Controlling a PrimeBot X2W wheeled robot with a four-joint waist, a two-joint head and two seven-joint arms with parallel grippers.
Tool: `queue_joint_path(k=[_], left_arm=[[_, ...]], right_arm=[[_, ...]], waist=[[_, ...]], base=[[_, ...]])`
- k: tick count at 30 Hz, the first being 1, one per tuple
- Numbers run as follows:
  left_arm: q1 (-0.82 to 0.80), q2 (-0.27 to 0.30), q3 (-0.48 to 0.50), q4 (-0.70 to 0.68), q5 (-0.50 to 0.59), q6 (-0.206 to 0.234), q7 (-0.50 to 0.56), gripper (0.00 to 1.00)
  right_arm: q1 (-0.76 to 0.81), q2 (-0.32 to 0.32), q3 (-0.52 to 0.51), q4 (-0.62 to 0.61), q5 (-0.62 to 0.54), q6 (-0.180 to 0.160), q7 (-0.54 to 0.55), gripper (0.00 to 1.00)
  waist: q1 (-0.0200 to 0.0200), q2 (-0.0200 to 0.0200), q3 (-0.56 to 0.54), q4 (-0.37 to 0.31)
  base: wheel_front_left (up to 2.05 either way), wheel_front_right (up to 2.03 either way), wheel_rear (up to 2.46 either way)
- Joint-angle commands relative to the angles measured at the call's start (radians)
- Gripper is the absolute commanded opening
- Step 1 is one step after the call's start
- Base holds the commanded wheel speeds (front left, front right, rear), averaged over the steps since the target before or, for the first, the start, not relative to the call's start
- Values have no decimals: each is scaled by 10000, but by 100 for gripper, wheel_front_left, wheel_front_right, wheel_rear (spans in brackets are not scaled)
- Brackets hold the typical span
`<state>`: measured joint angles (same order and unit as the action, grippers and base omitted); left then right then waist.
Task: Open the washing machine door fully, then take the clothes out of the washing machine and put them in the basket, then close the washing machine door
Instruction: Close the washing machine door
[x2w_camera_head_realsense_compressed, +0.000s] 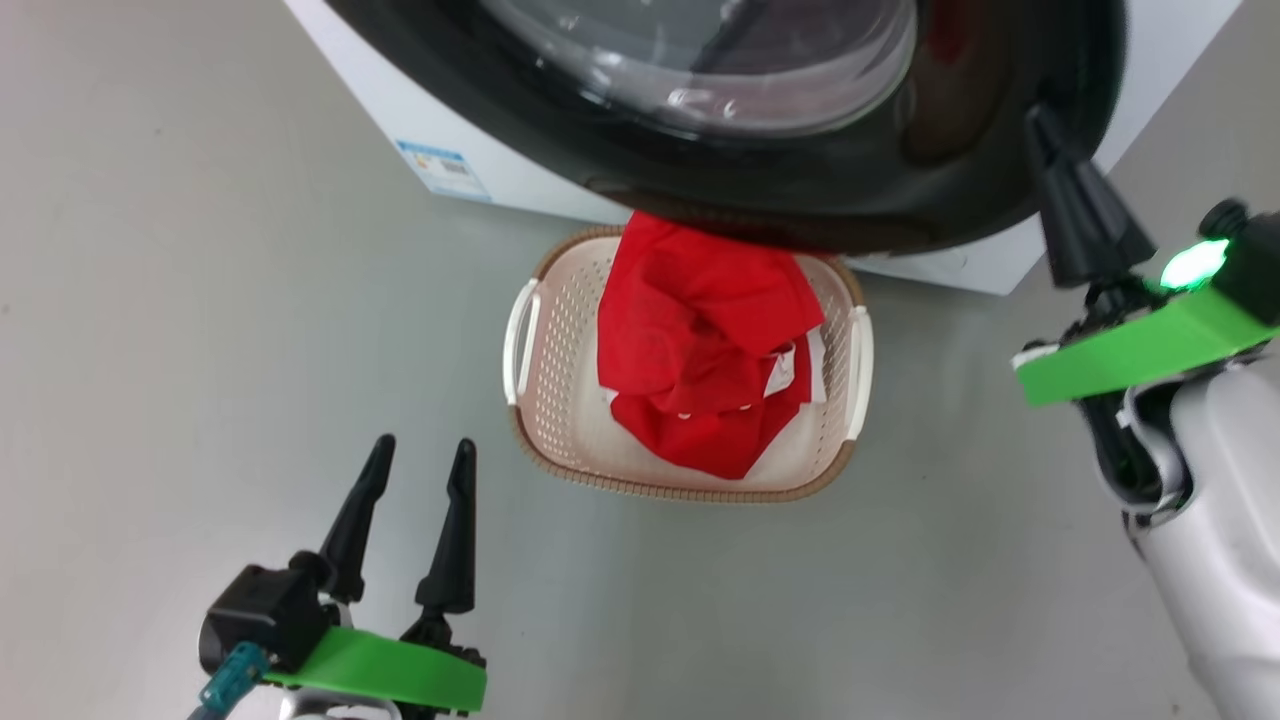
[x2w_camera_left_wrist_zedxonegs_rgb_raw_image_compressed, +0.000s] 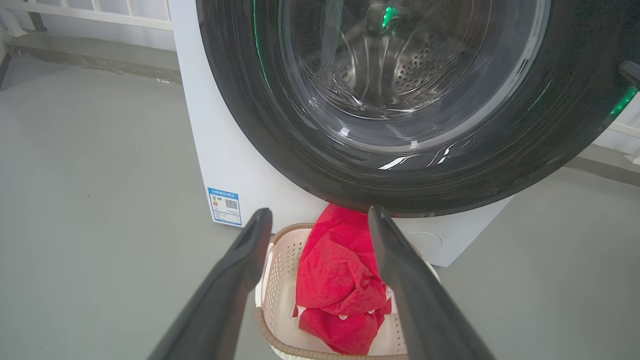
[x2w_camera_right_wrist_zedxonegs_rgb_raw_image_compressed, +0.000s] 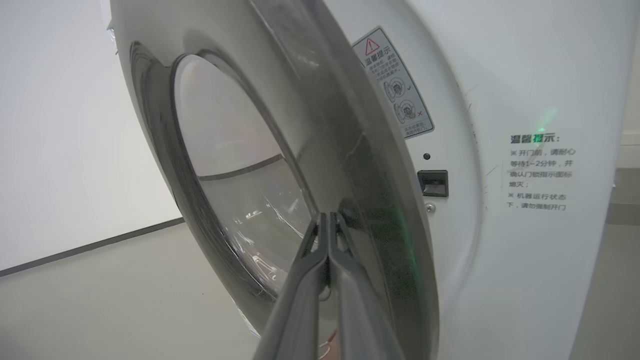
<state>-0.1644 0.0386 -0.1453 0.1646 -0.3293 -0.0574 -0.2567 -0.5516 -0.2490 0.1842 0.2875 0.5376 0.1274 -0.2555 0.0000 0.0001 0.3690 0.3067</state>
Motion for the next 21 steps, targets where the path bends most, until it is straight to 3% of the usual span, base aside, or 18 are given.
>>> queue_joint_path(k=[1,21], left_arm=[[-265,116,218,-305,-96,104,-51,100],[-1034,116,-444,-564,-601,372,-51,100]], right_arm=[[-332,-92,21,-221,80,33,-63,0],[-1970,-371,-1253,-356,297,33,-63,0]], waist=[[0,-1,417,233],[0,-1,1595,689]], base=[[0,0,0],[0,0,0]])
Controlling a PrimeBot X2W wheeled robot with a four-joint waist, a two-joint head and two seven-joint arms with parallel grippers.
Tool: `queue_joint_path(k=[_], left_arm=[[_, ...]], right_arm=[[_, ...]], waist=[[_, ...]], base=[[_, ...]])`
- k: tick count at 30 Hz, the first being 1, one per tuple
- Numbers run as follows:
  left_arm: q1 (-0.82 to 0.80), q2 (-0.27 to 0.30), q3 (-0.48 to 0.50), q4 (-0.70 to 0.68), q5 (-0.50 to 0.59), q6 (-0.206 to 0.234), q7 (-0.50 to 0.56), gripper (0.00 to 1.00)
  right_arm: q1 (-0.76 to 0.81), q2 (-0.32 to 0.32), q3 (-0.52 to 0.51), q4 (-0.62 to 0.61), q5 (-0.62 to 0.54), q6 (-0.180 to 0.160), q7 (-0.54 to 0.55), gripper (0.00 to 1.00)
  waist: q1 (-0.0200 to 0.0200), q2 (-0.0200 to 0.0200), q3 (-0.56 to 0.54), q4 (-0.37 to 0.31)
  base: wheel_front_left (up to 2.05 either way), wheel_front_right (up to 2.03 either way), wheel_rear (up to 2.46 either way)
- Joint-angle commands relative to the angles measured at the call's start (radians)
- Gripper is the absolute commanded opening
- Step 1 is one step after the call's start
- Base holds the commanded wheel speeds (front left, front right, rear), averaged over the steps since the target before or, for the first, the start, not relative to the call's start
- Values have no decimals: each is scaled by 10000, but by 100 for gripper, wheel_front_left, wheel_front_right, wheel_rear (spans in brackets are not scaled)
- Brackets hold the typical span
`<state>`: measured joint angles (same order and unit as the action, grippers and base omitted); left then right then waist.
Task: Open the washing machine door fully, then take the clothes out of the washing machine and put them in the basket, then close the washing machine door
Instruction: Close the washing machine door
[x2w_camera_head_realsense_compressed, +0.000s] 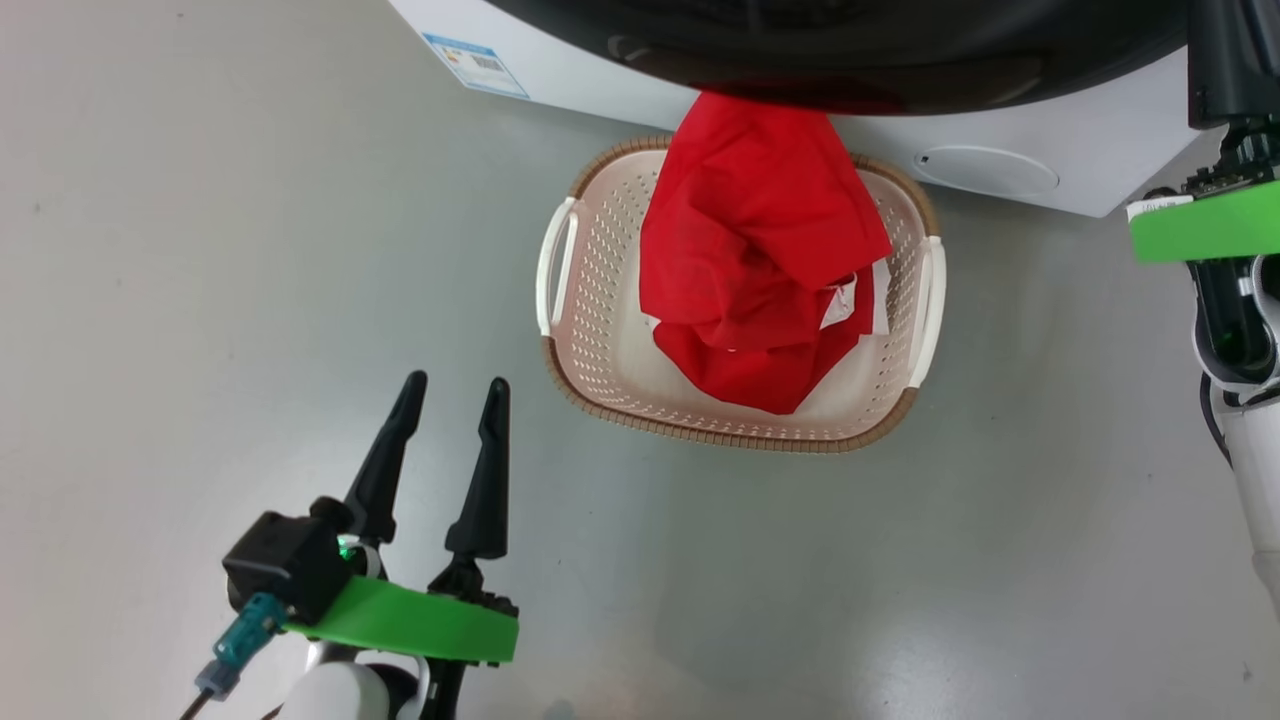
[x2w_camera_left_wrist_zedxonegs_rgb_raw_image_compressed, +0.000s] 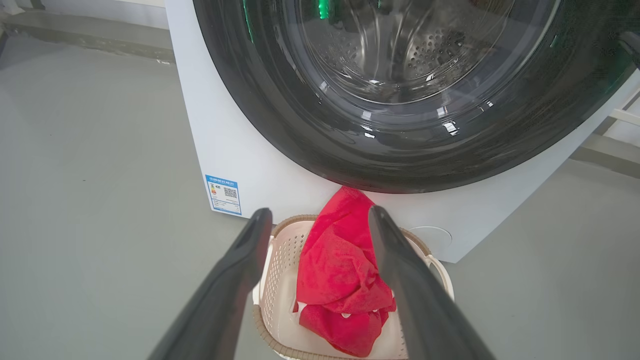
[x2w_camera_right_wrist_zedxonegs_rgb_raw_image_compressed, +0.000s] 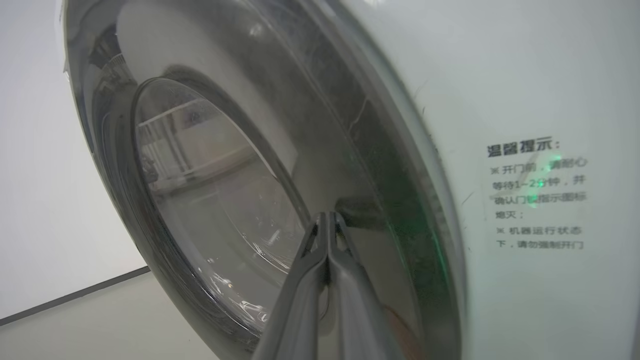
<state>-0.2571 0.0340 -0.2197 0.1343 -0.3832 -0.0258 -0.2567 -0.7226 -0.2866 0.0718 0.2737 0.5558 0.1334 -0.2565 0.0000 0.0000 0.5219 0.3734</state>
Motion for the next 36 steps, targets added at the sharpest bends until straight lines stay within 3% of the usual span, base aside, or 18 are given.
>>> queue_joint_path(k=[1,10,21,25,26,27,36], left_arm=[[-140,162,289,-260,-76,54,-51,100],[-304,162,305,-175,-61,39,-51,100],[123,162,793,188,327,-180,-51,100],[312,162,1051,286,542,-305,-51,100],[360,162,1100,314,596,-342,-51,100],[411,162,1153,341,646,-374,-51,100],[933,162,1655,547,1059,-658,-51,100]], right_arm=[[-315,10,-172,-215,121,-27,-53,0],[-440,96,-40,-196,151,-27,-53,0],[1588,379,854,-296,295,-27,-53,2],[2447,521,887,-468,293,-27,-53,51],[2659,543,884,-505,286,-27,-53,83],[2864,574,848,-548,286,-27,-53,100],[4584,824,404,-844,239,-27,-53,100]], waist=[[0,0,95,26],[0,0,115,-49],[0,0,-942,-501],[0,0,-1322,-748],[0,0,-1414,-807],[0,0,-1502,-870],[0,0,-2373,-1528]], base=[[0,0,0],[0,0,0],[0,0,0],[0,0,0],[0,0,0],[0,0,0],[0,0,0]])
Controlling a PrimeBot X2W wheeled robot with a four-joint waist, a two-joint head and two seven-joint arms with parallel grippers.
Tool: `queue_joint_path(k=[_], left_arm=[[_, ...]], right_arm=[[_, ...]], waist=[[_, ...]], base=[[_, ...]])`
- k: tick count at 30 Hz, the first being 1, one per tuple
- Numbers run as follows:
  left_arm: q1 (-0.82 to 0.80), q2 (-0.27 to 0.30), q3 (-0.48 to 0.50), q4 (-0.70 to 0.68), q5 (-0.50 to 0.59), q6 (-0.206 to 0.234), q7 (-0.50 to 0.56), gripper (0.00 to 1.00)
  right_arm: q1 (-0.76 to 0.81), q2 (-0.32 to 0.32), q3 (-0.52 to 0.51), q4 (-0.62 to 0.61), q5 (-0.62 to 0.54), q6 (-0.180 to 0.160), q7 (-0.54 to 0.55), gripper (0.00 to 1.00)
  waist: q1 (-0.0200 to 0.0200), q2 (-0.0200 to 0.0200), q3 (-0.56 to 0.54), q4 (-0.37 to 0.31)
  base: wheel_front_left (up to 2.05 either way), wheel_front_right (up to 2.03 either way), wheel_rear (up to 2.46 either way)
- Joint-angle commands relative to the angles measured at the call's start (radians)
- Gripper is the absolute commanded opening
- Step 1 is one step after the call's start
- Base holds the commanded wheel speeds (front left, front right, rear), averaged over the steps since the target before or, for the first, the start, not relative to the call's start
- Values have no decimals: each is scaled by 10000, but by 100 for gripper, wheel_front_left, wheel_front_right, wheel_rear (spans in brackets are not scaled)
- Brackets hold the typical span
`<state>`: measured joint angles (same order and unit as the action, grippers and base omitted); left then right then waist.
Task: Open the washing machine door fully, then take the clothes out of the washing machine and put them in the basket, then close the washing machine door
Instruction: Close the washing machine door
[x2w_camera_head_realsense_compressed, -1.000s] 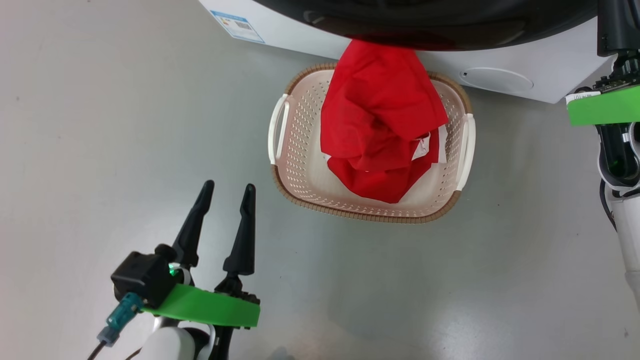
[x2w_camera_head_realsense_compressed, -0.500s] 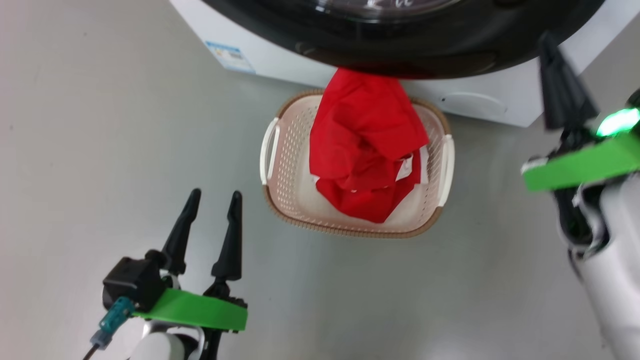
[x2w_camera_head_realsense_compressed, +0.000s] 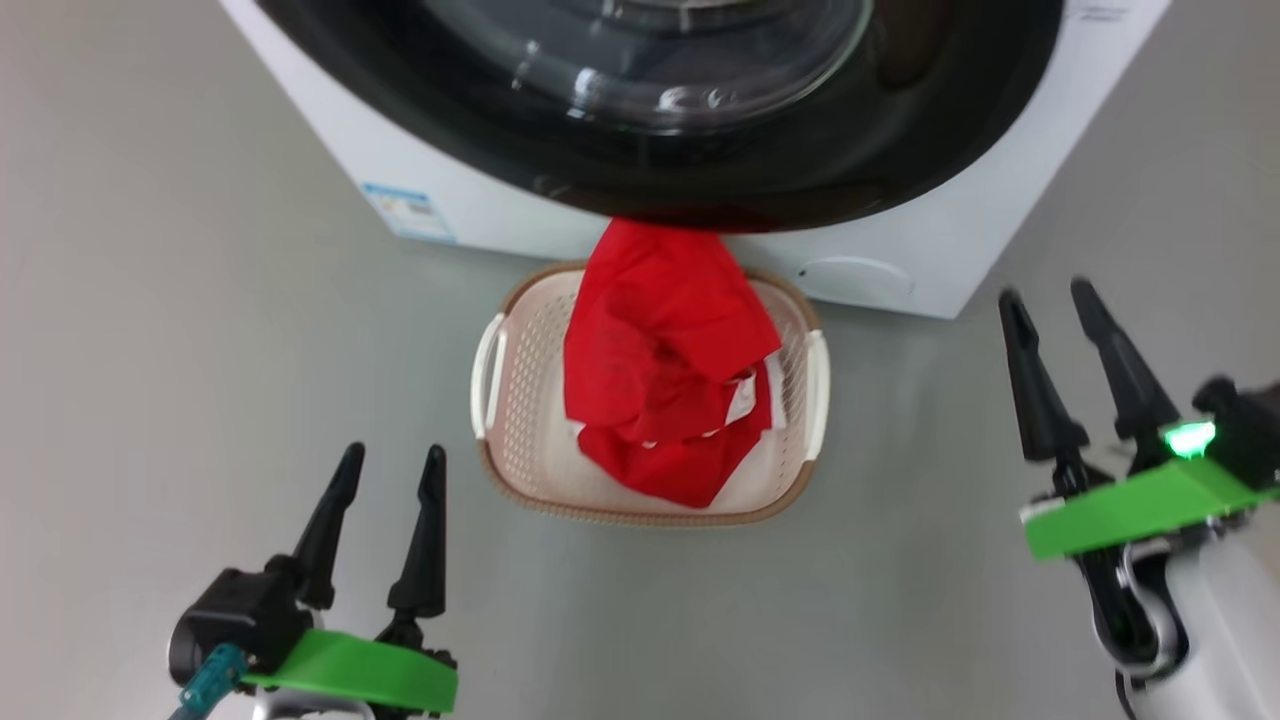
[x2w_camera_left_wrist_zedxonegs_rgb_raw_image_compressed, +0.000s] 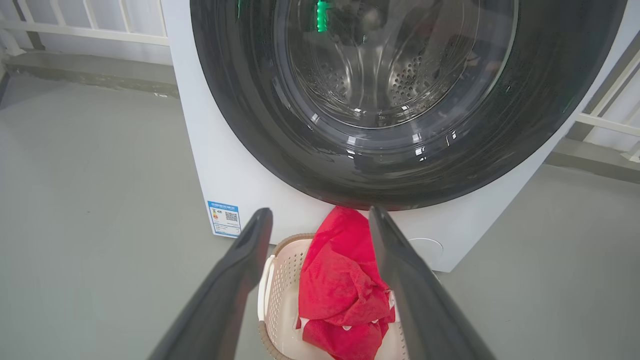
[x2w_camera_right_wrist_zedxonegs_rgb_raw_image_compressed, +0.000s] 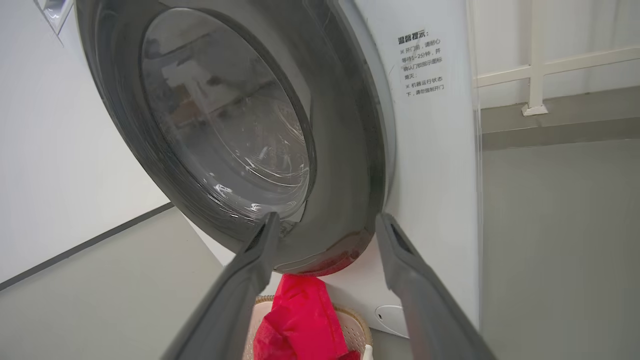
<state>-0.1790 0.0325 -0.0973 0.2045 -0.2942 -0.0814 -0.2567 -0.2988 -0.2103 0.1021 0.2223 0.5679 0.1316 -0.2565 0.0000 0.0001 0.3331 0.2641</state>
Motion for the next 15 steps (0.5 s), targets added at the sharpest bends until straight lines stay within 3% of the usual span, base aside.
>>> queue_joint_path(k=[1,15], left_arm=[[198,177,500,-138,212,-130,-51,100],[862,177,1028,-198,736,-395,-51,100]], right_arm=[[529,77,57,-345,96,-9,-53,100],[2588,162,-822,-359,-22,-9,-53,100]], waist=[[0,-1,-582,-518],[0,-1,-1650,-1340]], base=[[0,0,0],[0,0,0]])
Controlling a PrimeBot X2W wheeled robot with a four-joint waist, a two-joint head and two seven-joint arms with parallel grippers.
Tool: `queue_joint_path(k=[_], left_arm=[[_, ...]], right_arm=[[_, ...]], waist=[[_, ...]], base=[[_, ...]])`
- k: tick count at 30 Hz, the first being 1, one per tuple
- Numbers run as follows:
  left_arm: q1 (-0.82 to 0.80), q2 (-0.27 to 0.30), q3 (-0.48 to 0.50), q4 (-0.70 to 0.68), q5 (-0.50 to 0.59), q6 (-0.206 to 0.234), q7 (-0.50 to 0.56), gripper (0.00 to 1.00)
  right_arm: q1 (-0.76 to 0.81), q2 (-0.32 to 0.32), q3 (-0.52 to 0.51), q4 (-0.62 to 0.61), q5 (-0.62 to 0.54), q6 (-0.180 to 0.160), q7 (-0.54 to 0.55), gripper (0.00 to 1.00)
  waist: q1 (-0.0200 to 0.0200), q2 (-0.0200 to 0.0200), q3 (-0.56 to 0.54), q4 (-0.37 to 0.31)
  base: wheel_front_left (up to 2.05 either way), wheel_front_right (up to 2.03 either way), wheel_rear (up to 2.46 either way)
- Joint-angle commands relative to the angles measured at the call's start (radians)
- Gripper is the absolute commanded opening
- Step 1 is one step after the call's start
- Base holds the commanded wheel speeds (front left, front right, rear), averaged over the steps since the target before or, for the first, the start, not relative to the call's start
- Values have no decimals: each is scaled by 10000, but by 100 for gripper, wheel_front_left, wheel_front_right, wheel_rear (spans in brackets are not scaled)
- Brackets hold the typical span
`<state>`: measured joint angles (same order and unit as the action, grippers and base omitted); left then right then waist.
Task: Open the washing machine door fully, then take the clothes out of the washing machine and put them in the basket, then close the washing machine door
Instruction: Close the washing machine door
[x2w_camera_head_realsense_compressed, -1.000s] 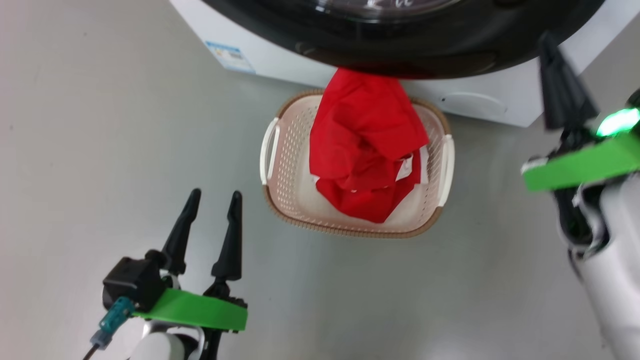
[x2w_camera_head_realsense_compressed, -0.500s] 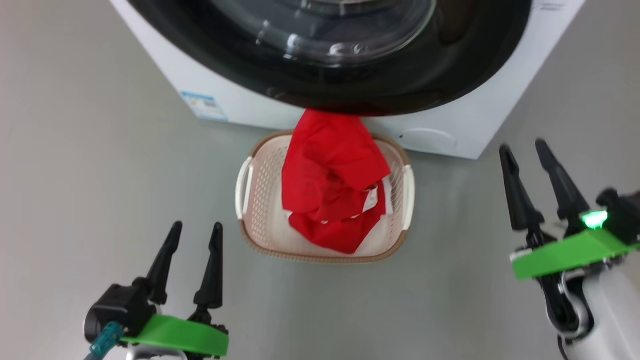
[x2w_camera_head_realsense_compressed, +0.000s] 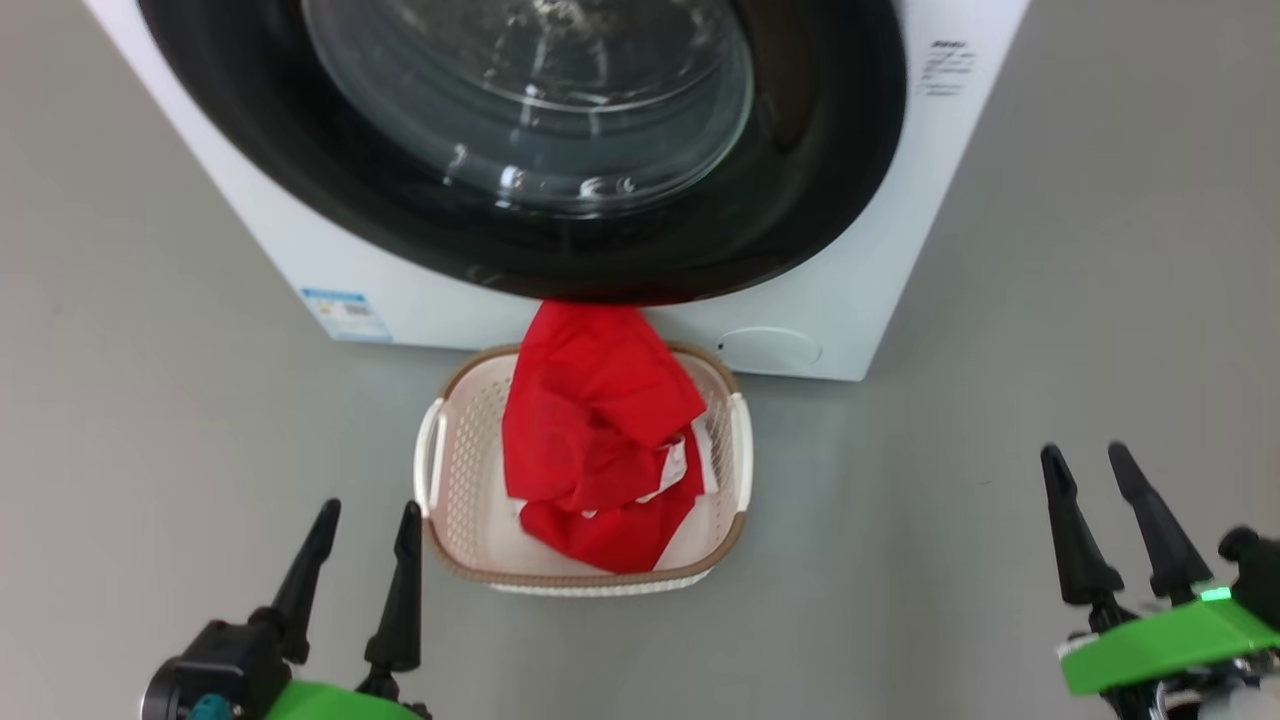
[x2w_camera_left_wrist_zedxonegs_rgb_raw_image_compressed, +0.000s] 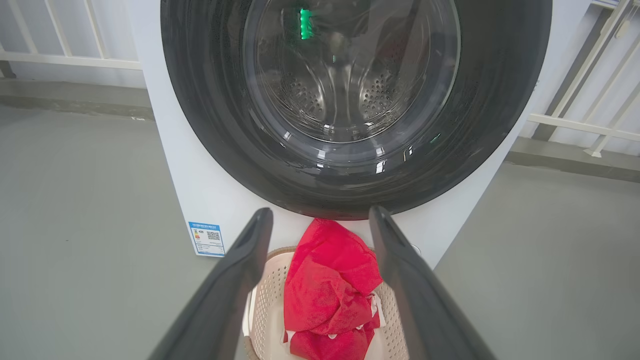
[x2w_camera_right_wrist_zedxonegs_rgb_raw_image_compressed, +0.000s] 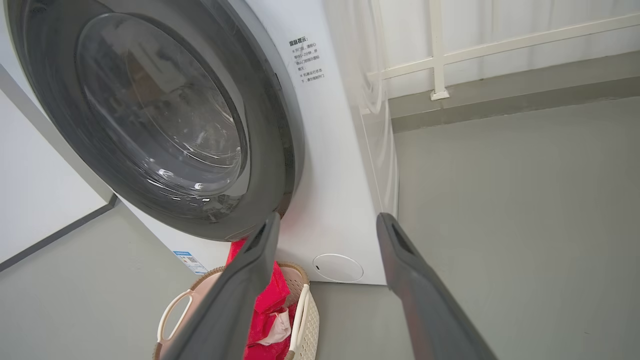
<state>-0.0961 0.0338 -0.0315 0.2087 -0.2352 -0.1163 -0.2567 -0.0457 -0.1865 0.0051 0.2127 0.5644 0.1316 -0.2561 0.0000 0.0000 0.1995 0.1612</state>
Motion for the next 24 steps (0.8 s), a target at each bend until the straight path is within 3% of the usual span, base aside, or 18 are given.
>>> queue_joint_path(k=[1,24], left_arm=[[87,164,391,-247,178,-59,-51,100],[1504,164,854,-700,590,-142,-51,100]], right_arm=[[185,-57,91,-270,5,-9,-57,100],[2278,199,-687,-353,-126,-9,-57,100]], waist=[[0,0,-383,-360],[0,0,-1638,-1178]], base=[[0,0,0],[0,0,0]])
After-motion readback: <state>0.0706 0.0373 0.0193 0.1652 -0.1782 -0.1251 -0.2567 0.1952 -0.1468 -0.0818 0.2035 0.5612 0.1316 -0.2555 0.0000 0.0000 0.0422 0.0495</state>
